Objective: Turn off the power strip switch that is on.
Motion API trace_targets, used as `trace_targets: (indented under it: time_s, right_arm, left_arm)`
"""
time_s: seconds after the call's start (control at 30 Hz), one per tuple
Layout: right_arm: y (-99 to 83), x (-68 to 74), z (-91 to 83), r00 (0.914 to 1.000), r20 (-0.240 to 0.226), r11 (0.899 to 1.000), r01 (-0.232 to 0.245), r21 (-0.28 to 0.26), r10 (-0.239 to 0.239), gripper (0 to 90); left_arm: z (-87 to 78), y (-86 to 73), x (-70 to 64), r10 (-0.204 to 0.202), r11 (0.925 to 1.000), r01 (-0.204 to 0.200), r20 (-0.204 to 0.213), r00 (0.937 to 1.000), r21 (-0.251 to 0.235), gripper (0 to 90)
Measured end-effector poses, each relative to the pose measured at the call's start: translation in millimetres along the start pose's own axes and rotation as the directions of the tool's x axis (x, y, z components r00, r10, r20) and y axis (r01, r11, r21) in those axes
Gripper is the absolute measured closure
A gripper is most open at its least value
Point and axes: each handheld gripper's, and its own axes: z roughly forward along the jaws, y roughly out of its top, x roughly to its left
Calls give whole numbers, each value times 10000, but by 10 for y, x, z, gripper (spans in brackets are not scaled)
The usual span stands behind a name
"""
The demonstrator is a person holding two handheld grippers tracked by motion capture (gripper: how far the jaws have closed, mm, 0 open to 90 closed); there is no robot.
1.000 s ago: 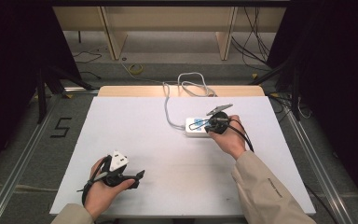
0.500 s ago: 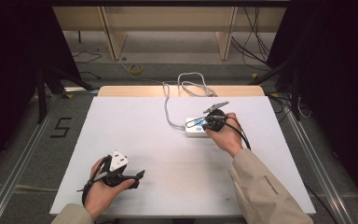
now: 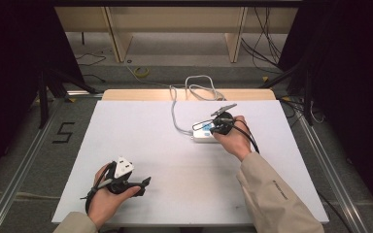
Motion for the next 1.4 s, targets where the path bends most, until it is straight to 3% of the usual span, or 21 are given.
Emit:
trace_targets:
  time_s: [0.67,1.4]
  right_arm:
    - [109,40,182,10000,-40,9993,26,379,-25,900]
    - [188,89,253,9996,64,9956,264,897,-270,900]
  left_arm:
    - [-1,3,3,26,10000,-26,8,10000,-9,155]
    - [-2,3,7,9,10000,-9,7,10000,-15,154]
